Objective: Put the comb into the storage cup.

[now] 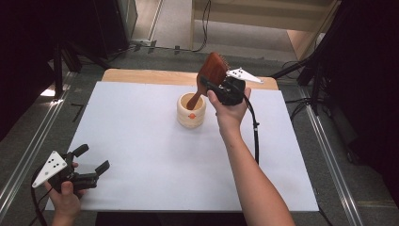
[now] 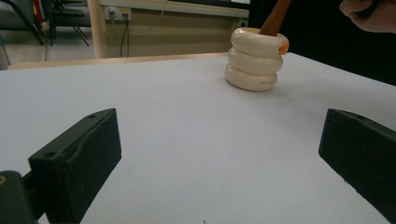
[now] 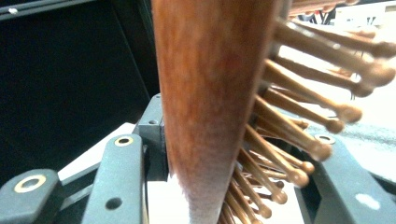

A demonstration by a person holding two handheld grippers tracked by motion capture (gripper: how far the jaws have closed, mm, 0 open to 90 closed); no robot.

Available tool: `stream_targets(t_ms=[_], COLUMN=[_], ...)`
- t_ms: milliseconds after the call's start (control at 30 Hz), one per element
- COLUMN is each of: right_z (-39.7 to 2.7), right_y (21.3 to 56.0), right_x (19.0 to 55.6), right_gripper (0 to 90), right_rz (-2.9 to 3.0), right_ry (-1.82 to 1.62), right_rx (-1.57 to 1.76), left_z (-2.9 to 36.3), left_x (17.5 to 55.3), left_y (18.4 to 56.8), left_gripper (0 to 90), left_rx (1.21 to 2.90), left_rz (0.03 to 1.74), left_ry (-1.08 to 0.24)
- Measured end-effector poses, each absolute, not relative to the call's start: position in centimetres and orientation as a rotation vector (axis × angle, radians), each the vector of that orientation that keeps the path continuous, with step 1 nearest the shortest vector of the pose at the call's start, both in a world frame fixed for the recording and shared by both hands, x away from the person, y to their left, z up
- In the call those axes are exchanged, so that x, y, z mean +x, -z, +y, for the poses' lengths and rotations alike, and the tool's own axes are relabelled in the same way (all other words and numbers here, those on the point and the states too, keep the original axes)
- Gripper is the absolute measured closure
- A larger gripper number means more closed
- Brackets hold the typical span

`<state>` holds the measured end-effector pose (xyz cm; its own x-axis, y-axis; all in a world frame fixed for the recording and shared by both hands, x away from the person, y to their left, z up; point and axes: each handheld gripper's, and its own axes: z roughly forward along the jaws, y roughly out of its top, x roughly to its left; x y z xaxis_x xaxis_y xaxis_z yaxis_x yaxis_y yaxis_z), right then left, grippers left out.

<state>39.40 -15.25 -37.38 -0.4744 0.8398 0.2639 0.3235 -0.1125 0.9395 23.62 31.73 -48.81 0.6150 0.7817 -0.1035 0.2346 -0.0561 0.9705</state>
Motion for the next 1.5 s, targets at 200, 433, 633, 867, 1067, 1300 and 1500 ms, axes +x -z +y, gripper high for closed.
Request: stream_targets(t_ms=[200, 433, 633, 867, 1067, 1300, 1500], right_z=[-14.8, -14.4, -13.9, -13.4, -13.2, -13.2, -13.3], right_y=[38.4, 39.6, 40.5, 41.4, 42.0, 42.9, 43.3], right_x=[39.8, 40.2, 40.6, 41.0, 41.3, 41.6, 41.7], right_gripper=[50.4, 50.4, 50.3, 50.4, 50.4, 50.3, 50.3], right_rz=[1.752, 1.765, 1.778, 1.784, 1.784, 1.782, 1.773], right_ry=[-1.589, -1.590, -1.560, -1.544, -1.539, -1.534, -1.552], right_rx=[1.296, 1.300, 1.325, 1.344, 1.371, 1.406, 1.429], left_z=[31.7, 31.8, 31.8, 31.9, 31.8, 31.8, 31.8], left_x=[23.6, 23.6, 23.6, 23.6, 23.6, 23.6, 23.6], left_y=[48.8, 48.8, 48.8, 48.8, 48.8, 48.8, 48.8], left_gripper=[0.0, 0.0, 0.0, 0.0, 0.0, 0.0, 0.0], left_rx=[1.609, 1.608, 1.609, 1.608, 1.608, 1.609, 1.609], left_rz=[0.863, 0.862, 0.859, 0.857, 0.854, 0.855, 0.854], left_ry=[-0.553, -0.548, -0.546, -0.544, -0.543, -0.544, -0.543])
